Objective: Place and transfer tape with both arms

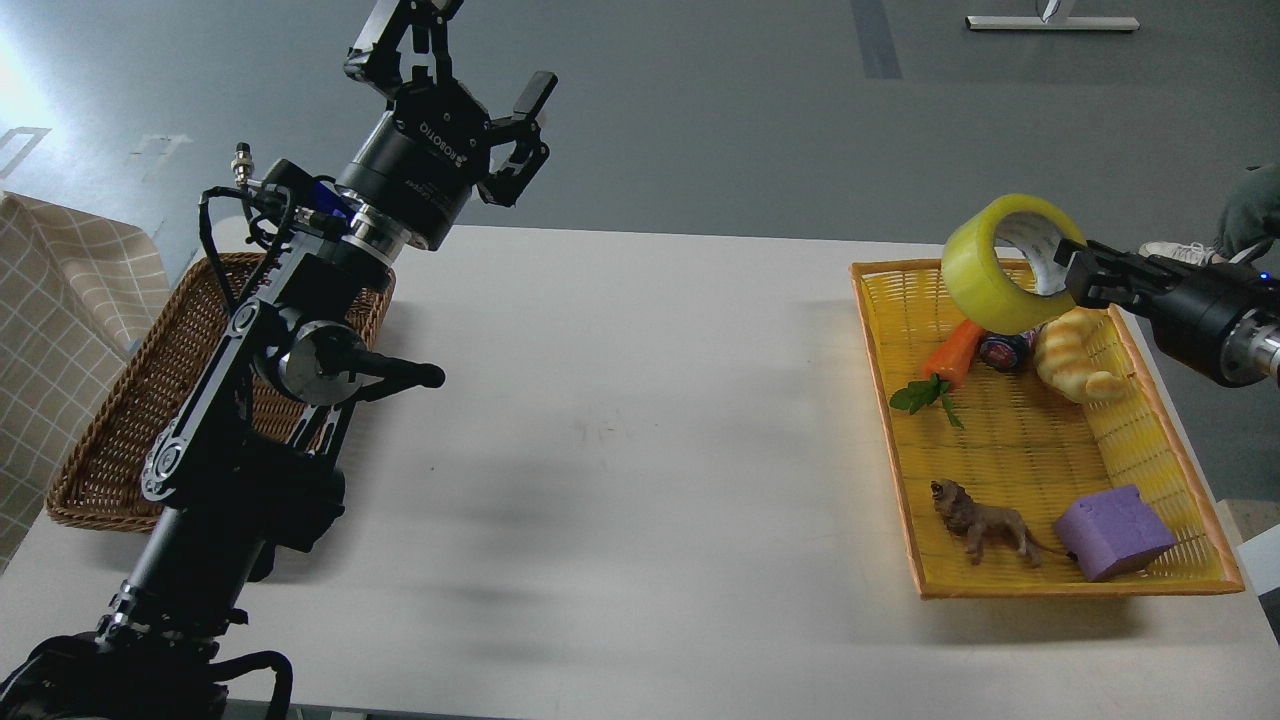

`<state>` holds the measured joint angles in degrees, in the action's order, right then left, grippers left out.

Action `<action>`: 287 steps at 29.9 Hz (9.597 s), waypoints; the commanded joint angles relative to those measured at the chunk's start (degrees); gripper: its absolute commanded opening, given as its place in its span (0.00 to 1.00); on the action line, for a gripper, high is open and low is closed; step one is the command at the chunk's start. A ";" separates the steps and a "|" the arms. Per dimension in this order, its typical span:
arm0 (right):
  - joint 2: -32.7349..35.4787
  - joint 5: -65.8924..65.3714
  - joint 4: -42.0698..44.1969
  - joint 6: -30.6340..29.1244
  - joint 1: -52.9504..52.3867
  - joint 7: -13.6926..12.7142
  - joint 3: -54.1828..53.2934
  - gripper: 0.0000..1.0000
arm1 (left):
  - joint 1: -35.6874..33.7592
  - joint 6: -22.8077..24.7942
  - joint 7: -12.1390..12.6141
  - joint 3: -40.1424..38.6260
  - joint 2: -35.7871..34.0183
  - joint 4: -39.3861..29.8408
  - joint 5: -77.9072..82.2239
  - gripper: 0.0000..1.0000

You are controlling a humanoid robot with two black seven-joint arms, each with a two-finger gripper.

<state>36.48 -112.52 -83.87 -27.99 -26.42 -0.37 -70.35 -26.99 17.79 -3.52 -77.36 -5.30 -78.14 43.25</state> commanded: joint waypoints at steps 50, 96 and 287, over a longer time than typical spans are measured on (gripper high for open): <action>-36.48 -12.48 25.51 -0.01 -17.08 -1.91 35.02 0.05 | 0.88 -0.65 -0.08 -3.33 -0.94 -0.08 -0.09 0.98; -34.72 28.97 9.52 -0.01 -14.19 -1.47 -9.27 0.99 | 0.18 -4.25 0.80 -2.18 -4.37 0.36 -0.80 0.98; -29.88 66.38 -7.01 -0.01 2.78 -2.00 -28.27 0.99 | -18.10 -14.98 -6.50 54.33 -48.14 5.98 68.73 0.07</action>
<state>6.59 -46.17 -90.80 -28.00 -23.66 -2.31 -99.59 -45.55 3.03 -9.79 -23.61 -51.52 -72.58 114.76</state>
